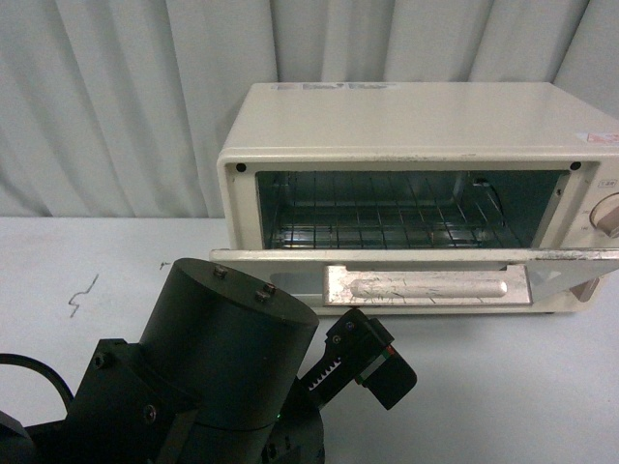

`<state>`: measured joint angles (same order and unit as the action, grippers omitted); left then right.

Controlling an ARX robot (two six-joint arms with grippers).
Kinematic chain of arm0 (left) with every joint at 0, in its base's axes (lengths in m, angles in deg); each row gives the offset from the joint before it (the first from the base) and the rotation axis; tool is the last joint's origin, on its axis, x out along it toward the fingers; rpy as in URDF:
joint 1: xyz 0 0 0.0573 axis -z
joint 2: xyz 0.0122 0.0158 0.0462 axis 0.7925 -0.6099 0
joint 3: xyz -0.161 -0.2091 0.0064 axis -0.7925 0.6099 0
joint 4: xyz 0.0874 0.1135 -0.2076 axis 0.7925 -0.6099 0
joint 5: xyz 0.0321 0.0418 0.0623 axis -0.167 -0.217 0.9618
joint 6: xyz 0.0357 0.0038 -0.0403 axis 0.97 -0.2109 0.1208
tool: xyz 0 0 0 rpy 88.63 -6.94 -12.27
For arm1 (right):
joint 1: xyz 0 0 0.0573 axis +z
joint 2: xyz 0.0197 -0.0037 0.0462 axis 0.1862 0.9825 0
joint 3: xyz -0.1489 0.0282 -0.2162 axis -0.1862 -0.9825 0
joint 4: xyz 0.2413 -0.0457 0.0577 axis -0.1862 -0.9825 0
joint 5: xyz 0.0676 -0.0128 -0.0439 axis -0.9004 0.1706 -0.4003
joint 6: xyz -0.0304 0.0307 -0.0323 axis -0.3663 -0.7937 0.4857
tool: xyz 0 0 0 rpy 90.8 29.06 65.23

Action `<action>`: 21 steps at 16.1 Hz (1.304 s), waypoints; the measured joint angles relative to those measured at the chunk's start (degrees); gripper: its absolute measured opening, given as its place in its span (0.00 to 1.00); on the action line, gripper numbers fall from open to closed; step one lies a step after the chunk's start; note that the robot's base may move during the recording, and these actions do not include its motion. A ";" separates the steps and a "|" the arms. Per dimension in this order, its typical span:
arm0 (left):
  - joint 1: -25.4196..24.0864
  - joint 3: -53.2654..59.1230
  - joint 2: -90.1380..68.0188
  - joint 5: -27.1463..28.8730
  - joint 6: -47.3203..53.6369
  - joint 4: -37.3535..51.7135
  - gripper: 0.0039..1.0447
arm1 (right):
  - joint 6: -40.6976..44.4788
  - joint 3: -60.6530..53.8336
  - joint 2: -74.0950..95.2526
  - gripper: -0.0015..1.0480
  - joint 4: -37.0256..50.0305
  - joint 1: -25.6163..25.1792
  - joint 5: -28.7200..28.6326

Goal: Open oven

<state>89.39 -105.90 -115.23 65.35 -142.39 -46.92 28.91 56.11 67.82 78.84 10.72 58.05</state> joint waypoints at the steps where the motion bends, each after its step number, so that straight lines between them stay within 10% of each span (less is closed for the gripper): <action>1: 0.00 0.00 0.00 0.00 0.00 0.00 0.94 | 0.00 0.00 -0.13 0.02 -0.17 0.00 0.00; 10: 0.00 0.00 0.00 0.00 0.02 -0.04 0.94 | -0.02 0.02 -12.70 0.02 -13.20 0.00 -0.02; 18: 0.00 0.00 0.00 0.00 0.02 -0.04 0.94 | -0.02 0.02 -12.70 0.90 -13.20 0.00 0.00; 21: 0.04 0.04 0.00 0.52 -0.13 0.44 0.94 | -0.02 0.02 -12.70 0.94 -13.20 0.00 0.00</action>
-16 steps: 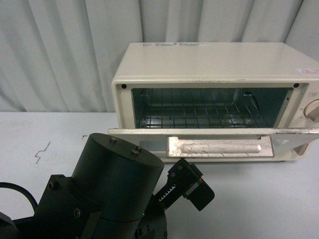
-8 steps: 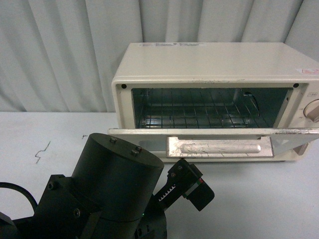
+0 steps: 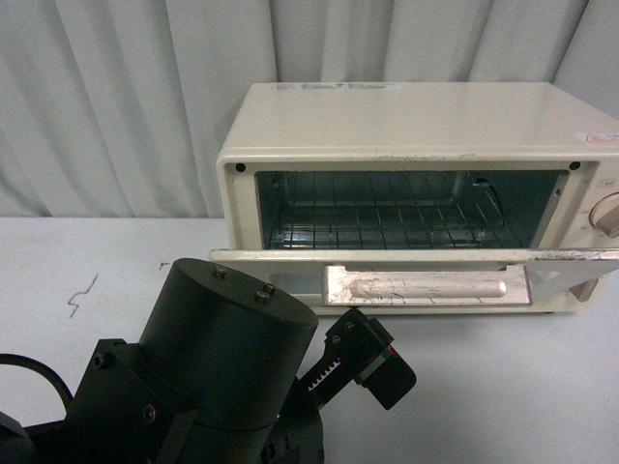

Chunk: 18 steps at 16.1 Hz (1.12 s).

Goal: Open oven

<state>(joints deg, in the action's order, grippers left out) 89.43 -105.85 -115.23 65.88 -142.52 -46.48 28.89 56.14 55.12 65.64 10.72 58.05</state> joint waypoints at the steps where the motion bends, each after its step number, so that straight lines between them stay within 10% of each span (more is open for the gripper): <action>1: 1.09 2.32 -0.04 7.43 -2.43 4.92 0.94 | 0.00 0.00 0.00 0.94 0.00 0.00 -0.02; 4: -0.46 12.15 6.97 14.60 -1.84 10.84 0.94 | 0.00 0.00 0.00 0.94 -0.02 0.00 -0.02; 10: -15.17 26.27 39.21 0.20 24.00 2.84 0.94 | 0.00 0.00 0.00 0.94 -0.02 0.00 -0.02; 18: -14.45 26.18 53.51 5.77 38.38 -4.57 0.94 | 0.00 0.00 0.00 0.94 -0.02 0.00 -0.04</action>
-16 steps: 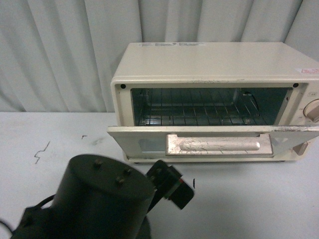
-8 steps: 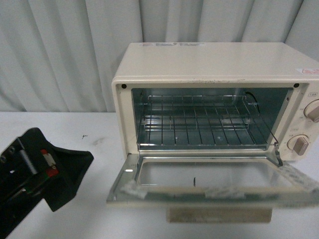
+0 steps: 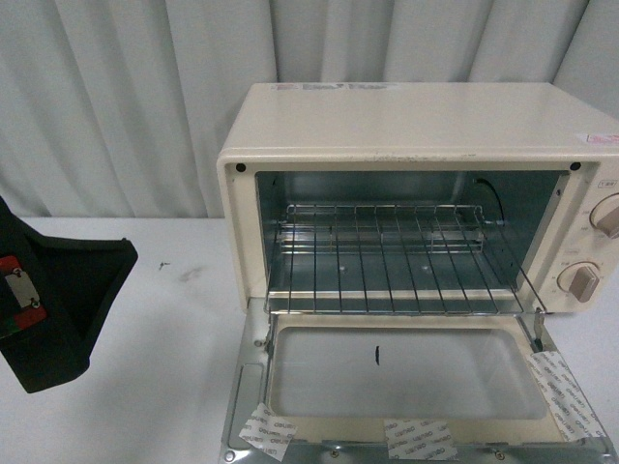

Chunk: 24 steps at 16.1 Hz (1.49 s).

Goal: Open oven

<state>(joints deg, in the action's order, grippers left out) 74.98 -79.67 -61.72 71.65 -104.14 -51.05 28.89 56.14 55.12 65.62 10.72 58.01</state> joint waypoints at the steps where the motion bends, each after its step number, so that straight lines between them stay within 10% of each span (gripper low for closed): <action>1: 1.46 0.24 -0.85 4.44 3.76 6.38 0.90 | 0.00 0.00 0.00 0.94 0.00 0.00 0.02; 3: -2.08 6.93 -1.60 12.15 19.19 21.79 0.66 | 0.00 0.00 0.00 0.94 0.02 -0.04 0.20; 9: -11.80 10.82 19.12 3.08 28.79 7.69 0.04 | 0.00 0.00 0.07 0.94 0.02 0.00 0.00; 16: -22.62 11.37 36.28 -6.84 28.89 -7.43 0.01 | 0.00 0.00 0.07 0.94 0.02 0.00 0.02; 24: -22.45 11.37 49.07 -7.82 28.89 -19.89 0.01 | 0.00 0.00 0.07 0.94 0.02 0.00 0.00</action>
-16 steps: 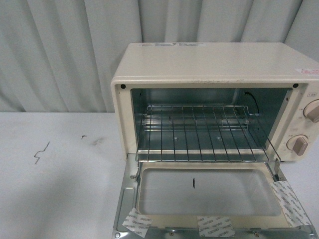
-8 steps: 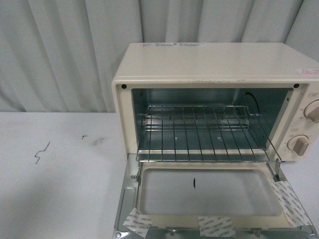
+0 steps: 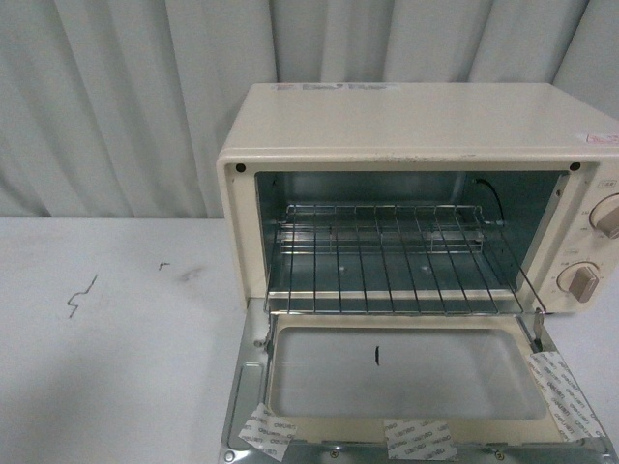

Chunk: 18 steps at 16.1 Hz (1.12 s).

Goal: Open oven

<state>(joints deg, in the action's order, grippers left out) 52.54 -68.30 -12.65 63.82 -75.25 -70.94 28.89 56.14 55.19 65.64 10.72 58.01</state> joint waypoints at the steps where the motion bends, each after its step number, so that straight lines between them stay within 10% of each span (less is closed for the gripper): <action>1: 0.00 0.02 1.16 0.00 0.00 -1.16 0.01 | 0.00 0.00 0.00 0.94 0.00 0.00 0.00; 12: -0.07 -0.02 13.64 0.00 0.02 -14.29 0.01 | 0.00 0.00 -0.02 0.94 0.02 0.00 0.00; 18: -0.07 -0.02 13.64 0.00 0.00 -14.32 0.36 | 0.00 0.00 -0.02 0.94 0.02 0.00 0.00</action>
<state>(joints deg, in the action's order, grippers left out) 52.47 -68.32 0.99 63.82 -75.25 -85.26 28.89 56.14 55.17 65.66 10.72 58.01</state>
